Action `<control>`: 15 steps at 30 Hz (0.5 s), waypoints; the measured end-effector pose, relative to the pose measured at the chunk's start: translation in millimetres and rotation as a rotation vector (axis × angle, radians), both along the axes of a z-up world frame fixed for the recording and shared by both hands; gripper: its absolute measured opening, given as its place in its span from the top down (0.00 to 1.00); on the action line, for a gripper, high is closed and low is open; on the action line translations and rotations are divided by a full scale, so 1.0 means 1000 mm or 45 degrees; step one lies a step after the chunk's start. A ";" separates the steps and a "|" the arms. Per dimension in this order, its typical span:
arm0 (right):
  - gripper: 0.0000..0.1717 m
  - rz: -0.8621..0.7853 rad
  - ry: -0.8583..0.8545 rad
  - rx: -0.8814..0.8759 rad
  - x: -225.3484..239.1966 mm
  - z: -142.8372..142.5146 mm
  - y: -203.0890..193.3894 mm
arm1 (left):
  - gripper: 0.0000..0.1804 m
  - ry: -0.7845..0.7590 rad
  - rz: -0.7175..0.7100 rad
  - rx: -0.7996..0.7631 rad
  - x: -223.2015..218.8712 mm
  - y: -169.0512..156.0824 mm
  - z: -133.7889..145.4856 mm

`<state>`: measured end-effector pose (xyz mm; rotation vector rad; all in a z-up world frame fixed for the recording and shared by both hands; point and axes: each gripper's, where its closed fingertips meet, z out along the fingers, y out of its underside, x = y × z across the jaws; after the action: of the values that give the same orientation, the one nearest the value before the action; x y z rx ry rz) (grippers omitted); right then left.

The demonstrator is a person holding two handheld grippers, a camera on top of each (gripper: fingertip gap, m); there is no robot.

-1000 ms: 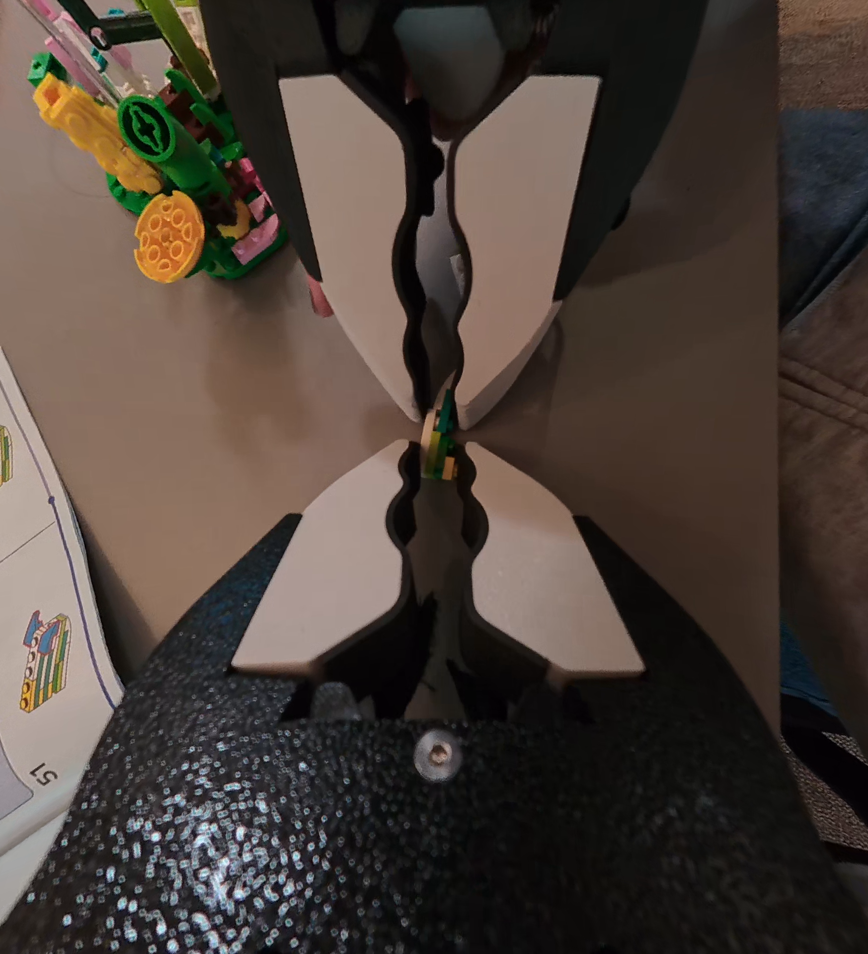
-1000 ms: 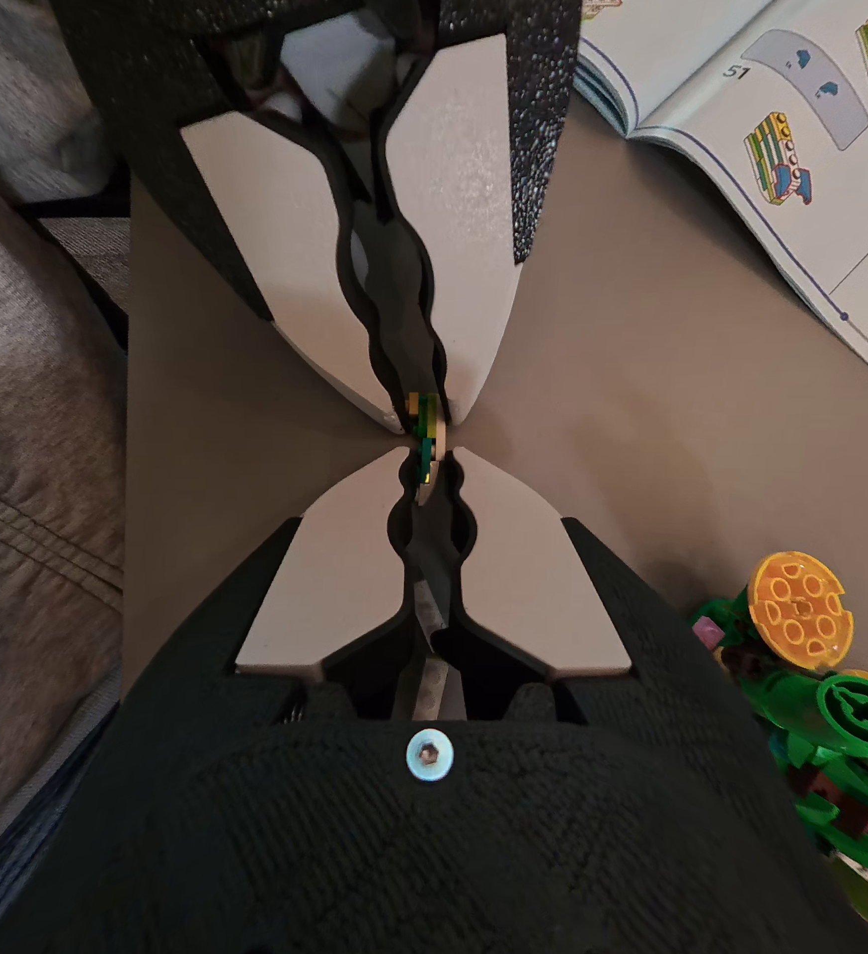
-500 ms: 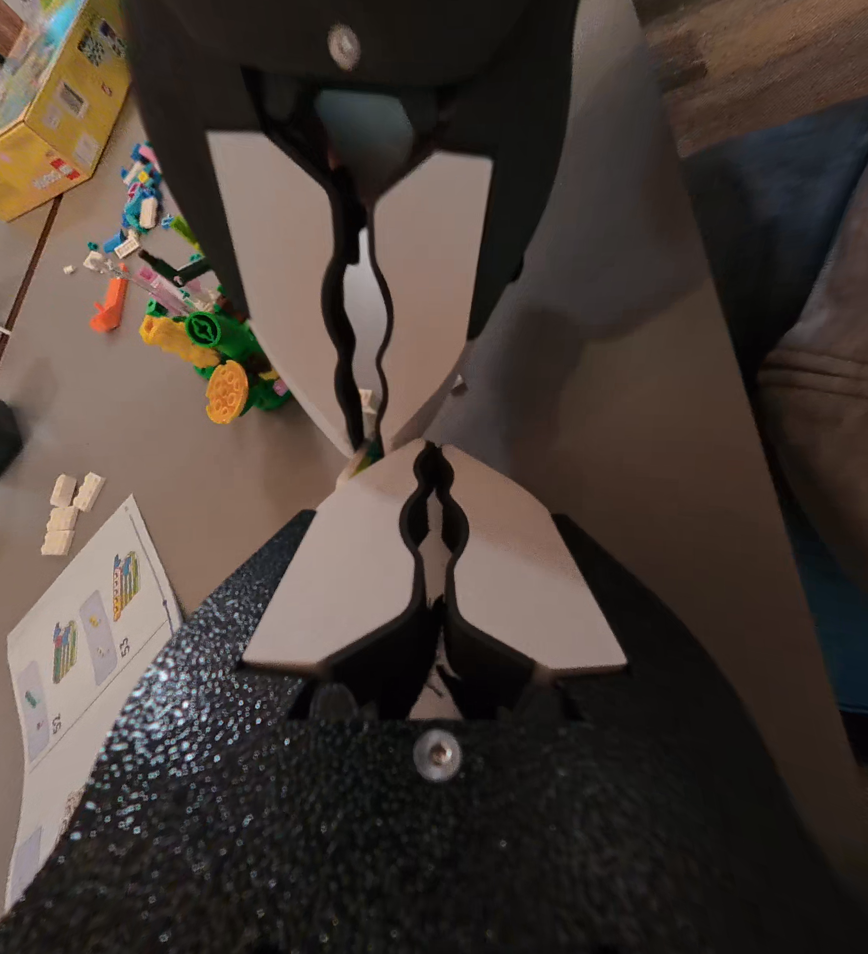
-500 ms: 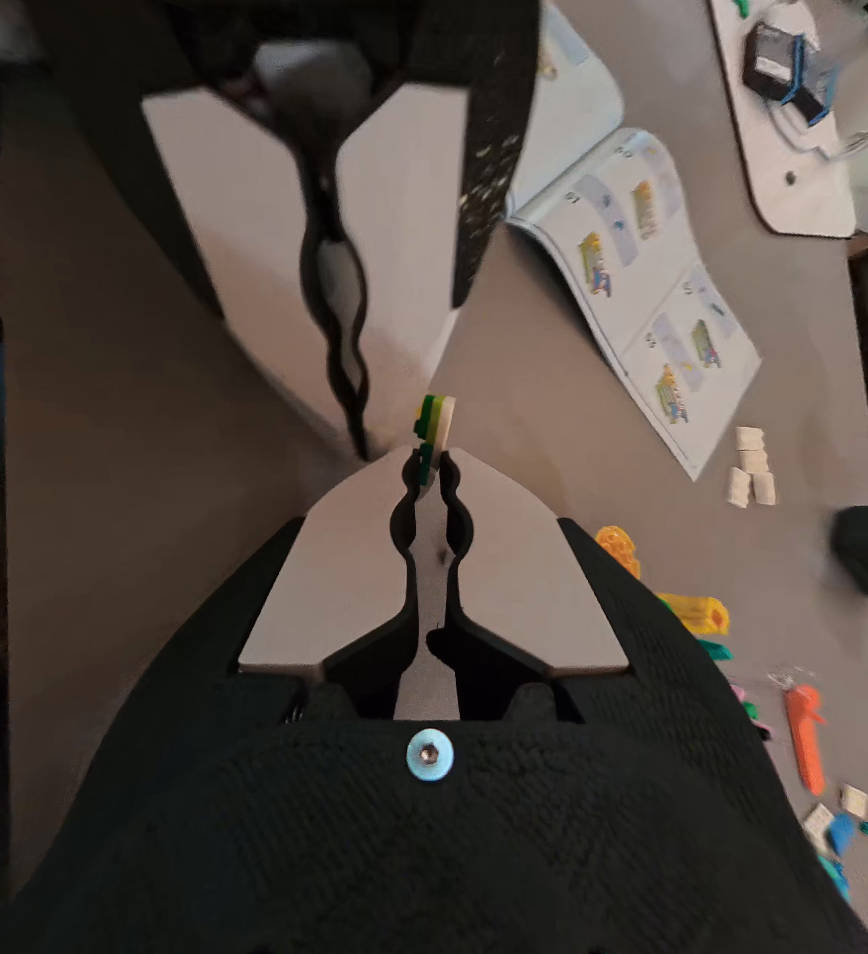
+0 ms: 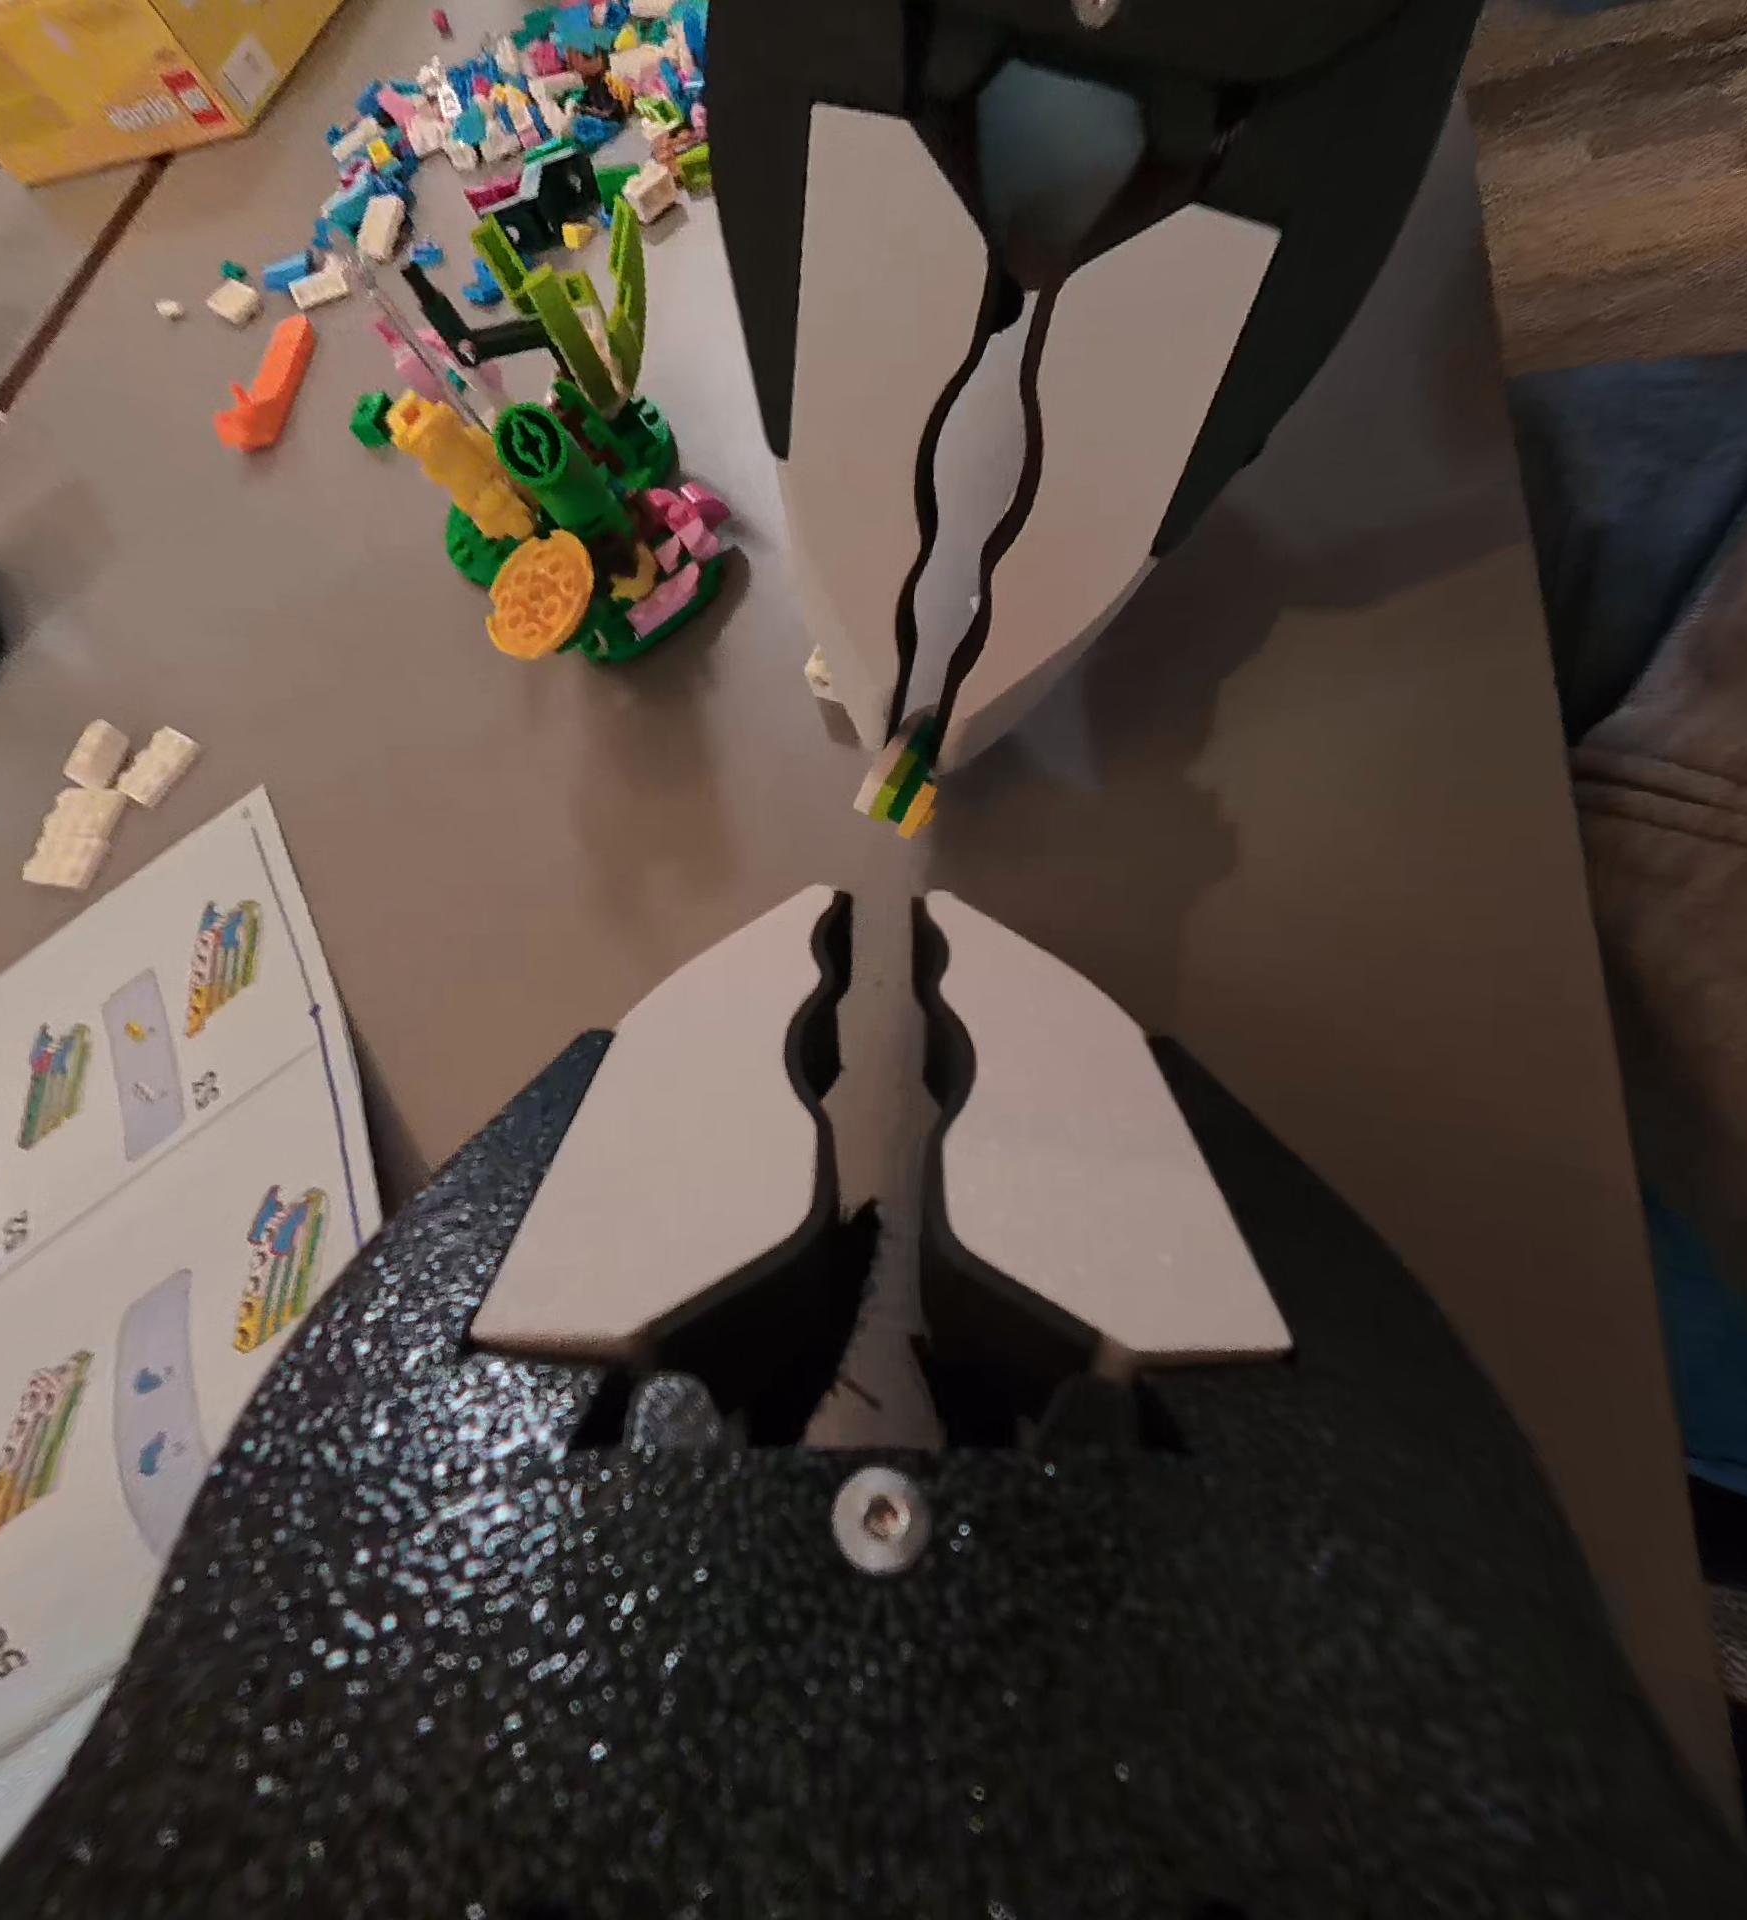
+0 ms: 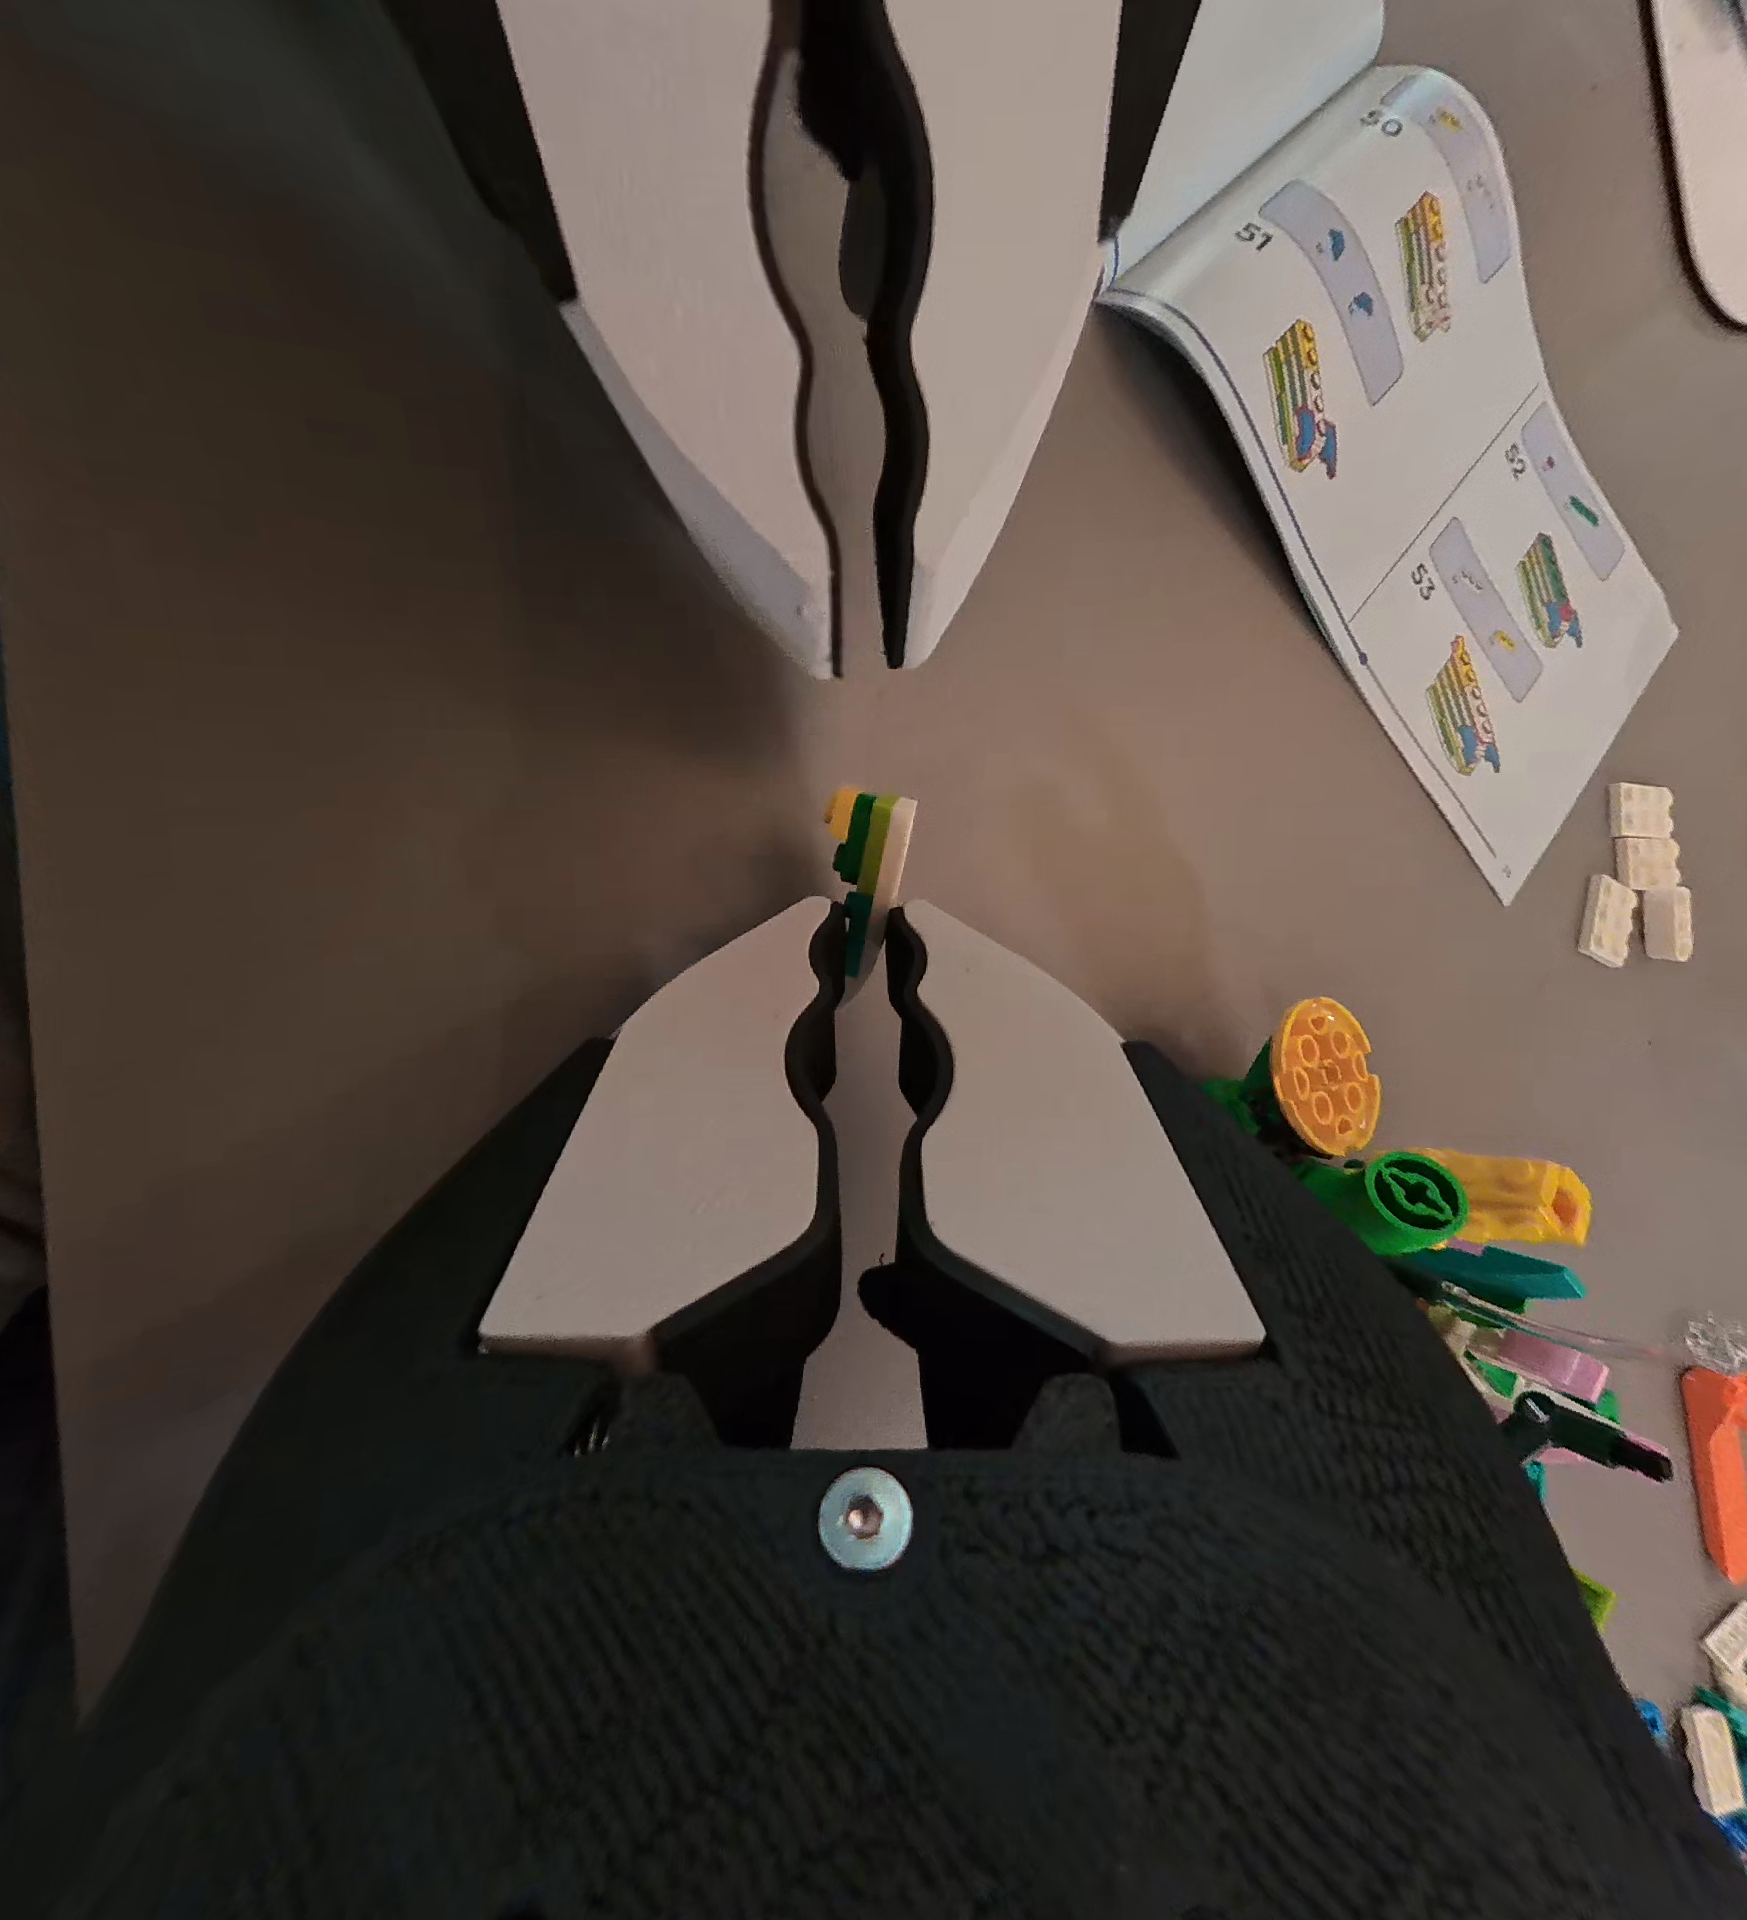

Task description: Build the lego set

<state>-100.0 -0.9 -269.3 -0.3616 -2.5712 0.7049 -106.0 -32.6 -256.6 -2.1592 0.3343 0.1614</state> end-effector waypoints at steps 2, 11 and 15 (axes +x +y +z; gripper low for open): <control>0.96 0.006 -0.028 0.011 0.001 -0.001 -0.001 | 0.87 -0.054 -0.005 -0.006 0.002 0.000 -0.002; 0.96 0.097 0.018 0.054 0.003 0.004 -0.016 | 0.86 0.008 -0.072 0.001 0.013 0.009 -0.004; 0.97 0.117 -0.014 0.063 0.004 0.004 -0.017 | 0.91 0.045 -0.085 0.013 0.013 0.010 -0.003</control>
<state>-95.6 -18.4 -265.5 -0.2332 -2.6244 0.6717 -93.5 -23.0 -259.8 -2.1339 0.4247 0.1633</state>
